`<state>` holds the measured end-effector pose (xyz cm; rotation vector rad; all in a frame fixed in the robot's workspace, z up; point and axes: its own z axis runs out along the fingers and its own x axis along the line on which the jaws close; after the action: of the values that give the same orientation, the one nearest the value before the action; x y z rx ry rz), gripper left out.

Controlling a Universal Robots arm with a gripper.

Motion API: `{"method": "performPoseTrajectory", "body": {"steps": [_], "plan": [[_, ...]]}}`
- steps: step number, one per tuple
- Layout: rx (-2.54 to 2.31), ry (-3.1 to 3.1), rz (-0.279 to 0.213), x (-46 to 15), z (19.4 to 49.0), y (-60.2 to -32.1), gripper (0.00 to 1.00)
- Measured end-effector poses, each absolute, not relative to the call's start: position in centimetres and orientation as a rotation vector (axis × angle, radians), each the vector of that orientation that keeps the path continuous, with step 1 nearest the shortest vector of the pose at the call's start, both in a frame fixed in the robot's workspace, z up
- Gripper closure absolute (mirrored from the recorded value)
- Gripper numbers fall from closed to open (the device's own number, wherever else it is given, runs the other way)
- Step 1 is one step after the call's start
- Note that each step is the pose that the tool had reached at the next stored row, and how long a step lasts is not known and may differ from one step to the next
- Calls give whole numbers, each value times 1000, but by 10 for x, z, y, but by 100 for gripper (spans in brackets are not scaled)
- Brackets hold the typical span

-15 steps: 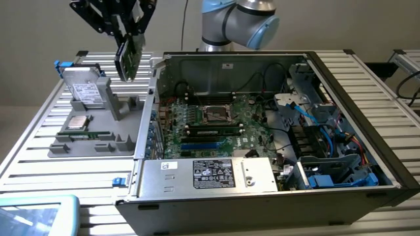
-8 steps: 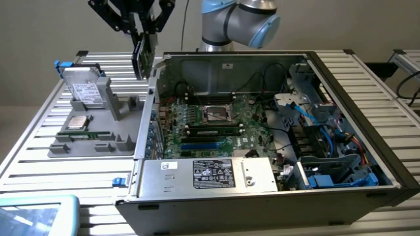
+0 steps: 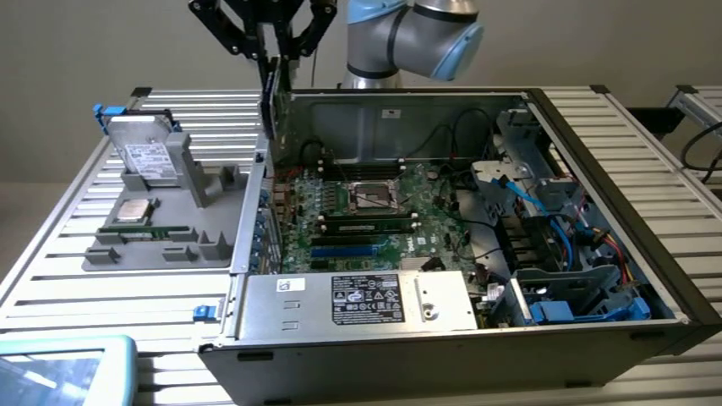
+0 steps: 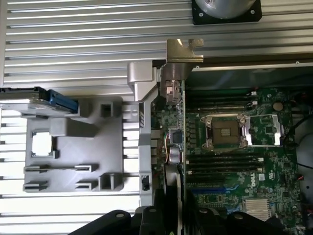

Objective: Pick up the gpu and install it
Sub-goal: 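Pick up the gpu and move the gpu toward the slot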

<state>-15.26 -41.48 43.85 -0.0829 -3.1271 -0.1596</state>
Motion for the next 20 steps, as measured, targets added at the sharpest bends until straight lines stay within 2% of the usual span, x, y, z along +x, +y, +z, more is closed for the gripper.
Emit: {"method": "performPoseTrajectory", "body": {"steps": [20], "plan": [[-84, -3114, -158, -79, 428, -424, 73]]}}
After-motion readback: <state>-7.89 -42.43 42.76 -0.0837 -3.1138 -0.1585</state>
